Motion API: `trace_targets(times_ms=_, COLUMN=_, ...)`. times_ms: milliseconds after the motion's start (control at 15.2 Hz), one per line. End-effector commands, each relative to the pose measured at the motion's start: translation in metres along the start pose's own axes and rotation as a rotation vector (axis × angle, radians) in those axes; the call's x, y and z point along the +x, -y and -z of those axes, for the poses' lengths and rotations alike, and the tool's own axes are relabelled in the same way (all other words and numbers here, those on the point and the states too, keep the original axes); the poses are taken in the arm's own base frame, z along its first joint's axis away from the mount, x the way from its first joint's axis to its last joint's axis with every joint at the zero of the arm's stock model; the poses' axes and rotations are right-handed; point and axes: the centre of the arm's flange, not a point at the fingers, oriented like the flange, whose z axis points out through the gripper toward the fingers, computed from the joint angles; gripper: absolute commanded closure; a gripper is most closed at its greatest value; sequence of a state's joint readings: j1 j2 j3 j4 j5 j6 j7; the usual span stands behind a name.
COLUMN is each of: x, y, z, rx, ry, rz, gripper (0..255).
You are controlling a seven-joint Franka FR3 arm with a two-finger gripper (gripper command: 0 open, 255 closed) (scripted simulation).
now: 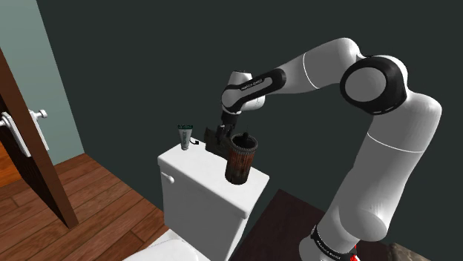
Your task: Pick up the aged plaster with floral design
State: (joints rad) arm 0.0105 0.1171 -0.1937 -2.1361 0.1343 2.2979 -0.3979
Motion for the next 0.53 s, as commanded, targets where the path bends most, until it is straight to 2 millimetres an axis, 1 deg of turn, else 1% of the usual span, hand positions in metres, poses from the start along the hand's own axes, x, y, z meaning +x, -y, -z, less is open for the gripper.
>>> trace_targets(times_ms=0, x=-0.0033, y=-0.0079, z=-0.0112, rx=0.001, ry=0.007, rz=-0.01, gripper=0)
trace_targets(times_ms=66, x=-0.0033, y=-0.0079, z=-0.0112, rx=0.001, ry=0.007, rz=-0.01, gripper=0)
trace_targets(times_ms=132, x=-0.0027, y=-0.0066, z=-0.0121, rx=0.001, ry=0.007, rz=-0.01, gripper=255)
trace_targets(times_ms=462, x=-0.003, y=-0.0073, z=-0.0112, rx=0.001, ry=0.006, rz=-0.01, gripper=255)
